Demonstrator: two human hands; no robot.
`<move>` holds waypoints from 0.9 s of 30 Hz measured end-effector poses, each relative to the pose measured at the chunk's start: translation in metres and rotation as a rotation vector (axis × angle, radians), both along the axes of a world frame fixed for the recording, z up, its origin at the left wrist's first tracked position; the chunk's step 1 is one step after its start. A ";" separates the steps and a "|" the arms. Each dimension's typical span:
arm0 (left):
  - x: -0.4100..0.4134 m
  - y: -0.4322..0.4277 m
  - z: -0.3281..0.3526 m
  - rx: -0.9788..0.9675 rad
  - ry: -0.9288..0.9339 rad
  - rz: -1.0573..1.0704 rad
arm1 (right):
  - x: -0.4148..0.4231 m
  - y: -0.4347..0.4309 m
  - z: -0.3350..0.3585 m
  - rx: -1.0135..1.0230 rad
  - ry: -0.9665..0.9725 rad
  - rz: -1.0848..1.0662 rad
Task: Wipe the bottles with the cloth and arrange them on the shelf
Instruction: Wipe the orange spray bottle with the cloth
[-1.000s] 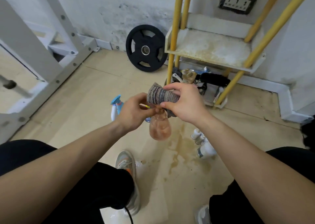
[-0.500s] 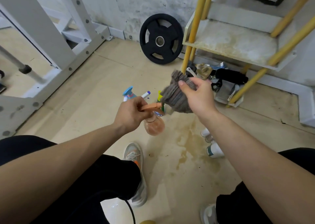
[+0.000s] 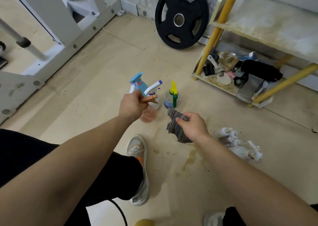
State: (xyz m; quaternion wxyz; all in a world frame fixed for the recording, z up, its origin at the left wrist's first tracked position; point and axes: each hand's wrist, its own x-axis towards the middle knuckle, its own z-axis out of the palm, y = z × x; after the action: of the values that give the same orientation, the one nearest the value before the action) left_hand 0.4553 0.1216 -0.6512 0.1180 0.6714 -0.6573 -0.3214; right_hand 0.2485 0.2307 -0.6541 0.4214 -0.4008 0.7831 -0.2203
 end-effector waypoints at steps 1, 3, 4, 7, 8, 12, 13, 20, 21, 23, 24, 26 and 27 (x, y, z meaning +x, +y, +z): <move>0.002 -0.002 -0.005 0.004 -0.010 0.001 | 0.002 0.000 -0.004 0.004 -0.002 0.001; 0.003 -0.004 -0.014 0.006 -0.017 0.006 | 0.004 -0.001 -0.012 0.012 -0.013 0.009; 0.003 -0.004 -0.017 0.003 -0.011 0.012 | 0.004 -0.002 -0.015 0.016 -0.020 0.011; 0.001 -0.004 -0.028 0.003 0.004 0.016 | 0.003 -0.003 -0.023 0.018 -0.035 0.003; 0.001 -0.004 -0.030 0.007 -0.001 0.013 | 0.003 -0.003 -0.025 0.019 -0.038 -0.002; 0.001 -0.002 -0.040 0.017 -0.042 -0.026 | -0.002 -0.002 -0.030 0.033 -0.065 -0.035; 0.001 -0.002 -0.042 0.021 -0.059 -0.048 | -0.003 -0.001 -0.031 0.035 -0.074 -0.040; -0.005 -0.011 -0.030 0.099 -0.305 -0.190 | -0.012 0.003 -0.023 0.035 -0.074 -0.059; -0.007 -0.011 -0.027 0.097 -0.355 -0.201 | -0.014 0.005 -0.020 0.033 -0.071 -0.059; -0.016 -0.008 -0.018 0.011 -0.406 -0.205 | -0.021 0.008 -0.009 0.027 -0.058 -0.054; -0.021 -0.005 -0.013 -0.052 -0.414 -0.205 | -0.024 0.009 -0.004 0.024 -0.049 -0.048; -0.037 0.001 0.001 -0.176 -0.429 -0.274 | -0.032 0.014 0.011 0.008 -0.035 -0.048; -0.046 0.005 0.010 -0.219 -0.437 -0.338 | -0.037 0.018 0.019 -0.003 -0.030 -0.052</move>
State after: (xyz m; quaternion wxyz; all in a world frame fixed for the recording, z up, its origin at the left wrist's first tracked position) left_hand 0.4094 0.1268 -0.6413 -0.0098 0.5891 -0.8003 -0.1117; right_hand 0.2113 0.2489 -0.6347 0.4265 -0.3776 0.7866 -0.2385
